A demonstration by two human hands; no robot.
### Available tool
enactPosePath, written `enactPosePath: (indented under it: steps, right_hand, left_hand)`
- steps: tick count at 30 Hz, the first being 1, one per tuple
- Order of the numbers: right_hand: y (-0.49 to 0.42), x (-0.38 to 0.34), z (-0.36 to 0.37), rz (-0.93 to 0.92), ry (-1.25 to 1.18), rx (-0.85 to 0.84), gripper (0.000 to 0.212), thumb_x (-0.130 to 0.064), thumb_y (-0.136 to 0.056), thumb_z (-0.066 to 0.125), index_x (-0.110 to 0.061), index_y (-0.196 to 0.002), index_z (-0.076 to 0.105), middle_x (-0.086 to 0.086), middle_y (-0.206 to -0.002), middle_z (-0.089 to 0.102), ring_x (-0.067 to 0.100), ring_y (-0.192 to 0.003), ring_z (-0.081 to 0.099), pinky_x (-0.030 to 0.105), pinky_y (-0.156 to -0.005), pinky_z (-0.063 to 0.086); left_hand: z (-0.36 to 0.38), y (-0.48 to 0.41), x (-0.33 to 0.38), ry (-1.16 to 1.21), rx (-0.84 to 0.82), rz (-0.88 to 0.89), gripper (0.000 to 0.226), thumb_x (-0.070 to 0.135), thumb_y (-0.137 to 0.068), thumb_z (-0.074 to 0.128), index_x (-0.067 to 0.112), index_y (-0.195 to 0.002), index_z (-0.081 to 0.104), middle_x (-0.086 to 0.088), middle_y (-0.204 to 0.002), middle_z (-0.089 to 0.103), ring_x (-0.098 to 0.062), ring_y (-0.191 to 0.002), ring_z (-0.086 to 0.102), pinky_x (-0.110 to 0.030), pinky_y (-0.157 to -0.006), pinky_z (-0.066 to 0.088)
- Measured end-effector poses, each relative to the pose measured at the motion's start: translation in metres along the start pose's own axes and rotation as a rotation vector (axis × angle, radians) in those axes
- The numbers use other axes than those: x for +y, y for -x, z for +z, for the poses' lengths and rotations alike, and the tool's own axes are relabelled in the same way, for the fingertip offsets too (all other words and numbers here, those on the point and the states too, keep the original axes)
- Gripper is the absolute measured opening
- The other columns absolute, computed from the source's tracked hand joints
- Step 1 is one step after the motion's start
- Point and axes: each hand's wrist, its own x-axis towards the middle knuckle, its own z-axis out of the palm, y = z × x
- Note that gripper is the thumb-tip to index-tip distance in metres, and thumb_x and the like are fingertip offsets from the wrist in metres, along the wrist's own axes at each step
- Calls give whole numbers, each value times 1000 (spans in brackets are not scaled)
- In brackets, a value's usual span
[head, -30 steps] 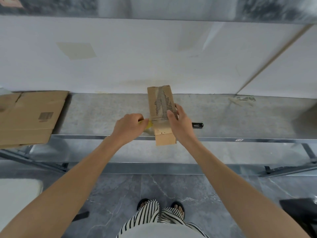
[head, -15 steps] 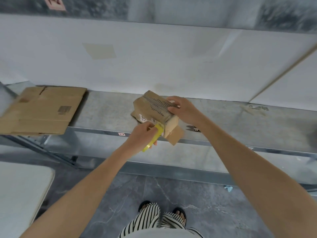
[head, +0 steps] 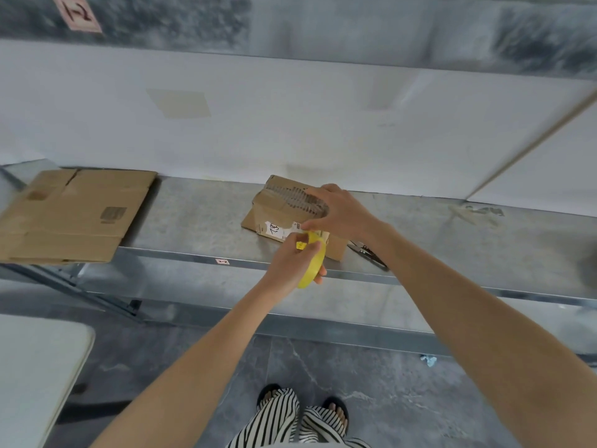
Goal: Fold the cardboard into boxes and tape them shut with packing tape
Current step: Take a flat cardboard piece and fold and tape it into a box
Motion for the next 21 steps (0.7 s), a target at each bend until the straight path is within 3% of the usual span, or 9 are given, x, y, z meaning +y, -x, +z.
enactPosePath:
  steps: [6, 11, 18, 21]
  right_hand:
    - [-6, 7, -3, -13, -135, -57, 80, -41, -73, 77, -29, -141, 36, 0, -133, 36, 15, -119, 38, 29, -96, 34]
    - [-13, 8, -12, -39, -124, -122, 75, -37, -74, 77, -27, -138, 38, 1, -130, 38, 15, -113, 40, 31, -96, 37]
    - [-22, 12, -17, -61, -88, -170, 72, -32, -75, 77, -26, -136, 39, 1, -131, 40, 14, -110, 40, 29, -93, 36]
    - [-24, 12, -19, -67, -83, -182, 70, -29, -75, 78, -24, -135, 41, 2, -128, 42, 17, -111, 44, 31, -93, 40]
  left_hand:
    - [0, 4, -6, 79, -25, 8, 9, 18, -97, 47, 15, -104, 43, -10, -65, 65, -22, -51, 60, -21, -47, 43]
    - [0, 2, -9, 128, -18, -22, 19, 25, -98, 45, 14, -114, 43, -6, -60, 65, -20, -50, 58, -30, -57, 45]
    - [3, -3, -5, 26, 27, -60, 33, 24, -95, 47, 25, -124, 33, -10, -66, 68, -17, -46, 57, -26, -48, 45]
    - [1, -5, -6, 15, -10, -109, 27, 21, -95, 46, 20, -122, 40, -14, -66, 68, -19, -41, 53, -25, -45, 43]
